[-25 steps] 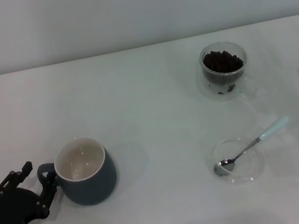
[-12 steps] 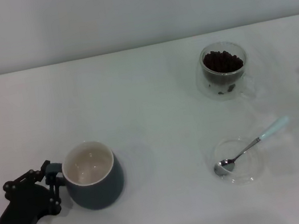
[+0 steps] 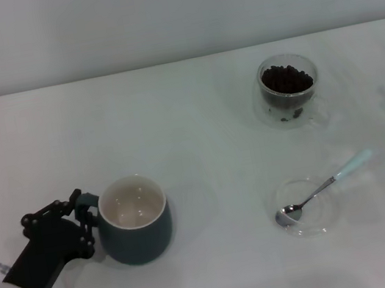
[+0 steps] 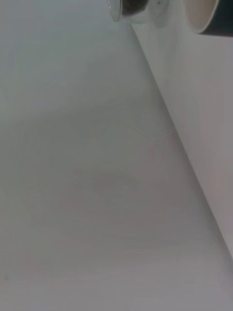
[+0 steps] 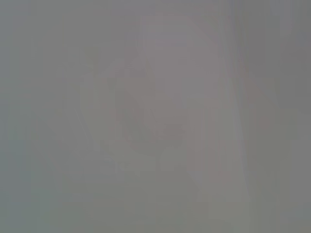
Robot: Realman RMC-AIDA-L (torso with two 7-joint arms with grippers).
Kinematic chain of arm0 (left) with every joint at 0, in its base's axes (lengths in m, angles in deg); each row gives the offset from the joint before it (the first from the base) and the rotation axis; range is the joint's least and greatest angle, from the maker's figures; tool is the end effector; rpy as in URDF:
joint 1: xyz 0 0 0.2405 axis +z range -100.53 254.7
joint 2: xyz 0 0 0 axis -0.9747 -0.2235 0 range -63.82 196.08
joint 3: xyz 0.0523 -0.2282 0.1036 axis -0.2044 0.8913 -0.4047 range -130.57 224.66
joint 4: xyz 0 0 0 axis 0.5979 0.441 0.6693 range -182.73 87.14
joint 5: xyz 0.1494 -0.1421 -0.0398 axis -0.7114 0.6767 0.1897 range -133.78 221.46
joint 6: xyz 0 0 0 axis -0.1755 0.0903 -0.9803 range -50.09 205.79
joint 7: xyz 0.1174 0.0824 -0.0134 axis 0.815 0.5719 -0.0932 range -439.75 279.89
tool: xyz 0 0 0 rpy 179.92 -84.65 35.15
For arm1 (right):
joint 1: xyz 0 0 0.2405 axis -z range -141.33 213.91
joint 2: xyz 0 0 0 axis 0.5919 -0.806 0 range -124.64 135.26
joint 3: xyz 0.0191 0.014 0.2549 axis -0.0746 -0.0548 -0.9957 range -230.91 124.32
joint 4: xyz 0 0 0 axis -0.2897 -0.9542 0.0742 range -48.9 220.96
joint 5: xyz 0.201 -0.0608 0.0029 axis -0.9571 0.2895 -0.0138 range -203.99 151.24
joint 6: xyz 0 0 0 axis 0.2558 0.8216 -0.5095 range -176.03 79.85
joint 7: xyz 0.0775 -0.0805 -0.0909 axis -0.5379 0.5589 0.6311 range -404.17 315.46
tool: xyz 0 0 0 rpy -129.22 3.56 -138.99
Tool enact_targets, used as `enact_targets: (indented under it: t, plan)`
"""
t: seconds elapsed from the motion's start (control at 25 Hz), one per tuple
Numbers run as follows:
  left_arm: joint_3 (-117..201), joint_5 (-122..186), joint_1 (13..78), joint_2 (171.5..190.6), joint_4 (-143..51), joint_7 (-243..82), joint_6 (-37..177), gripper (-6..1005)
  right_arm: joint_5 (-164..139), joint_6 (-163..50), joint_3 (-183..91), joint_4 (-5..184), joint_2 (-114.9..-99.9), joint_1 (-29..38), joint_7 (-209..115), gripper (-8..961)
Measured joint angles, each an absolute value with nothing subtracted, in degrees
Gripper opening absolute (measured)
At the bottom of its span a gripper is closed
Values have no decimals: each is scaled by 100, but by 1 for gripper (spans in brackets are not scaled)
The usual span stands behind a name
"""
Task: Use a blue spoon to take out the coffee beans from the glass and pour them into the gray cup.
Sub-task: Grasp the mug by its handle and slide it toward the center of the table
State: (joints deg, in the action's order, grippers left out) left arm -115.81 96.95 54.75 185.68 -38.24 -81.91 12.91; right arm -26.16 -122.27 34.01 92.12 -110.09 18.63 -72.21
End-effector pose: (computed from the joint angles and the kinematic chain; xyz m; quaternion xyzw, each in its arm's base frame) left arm -0.3197 0.2781 -0.0860 -0.8490 -0.1380 -0.2134 0.4632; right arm 0.3742 0.2914 0.0372 -0.6631 0.2778 0.3532 0.5986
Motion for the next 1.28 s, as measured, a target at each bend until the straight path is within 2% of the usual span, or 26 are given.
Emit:
enact_targets:
  t: [0.68, 0.96, 1.28]
  plan:
    - [-11590, 9560, 5014, 18590, -3247, -7688, 2146, 97, -2611, -12241, 3532, 9280, -11001, 1875, -7248, 872]
    - [-11590, 9554, 5053, 18592, -3176, -7685, 2254, 91, -2612, -12243, 3594, 9280, -10996, 1871, -7248, 872]
    - [-11591, 9551, 5255, 18589, -3086, -7734, 2246, 324, -2612, -12248, 3607, 9280, -10991, 1873, -7251, 871]
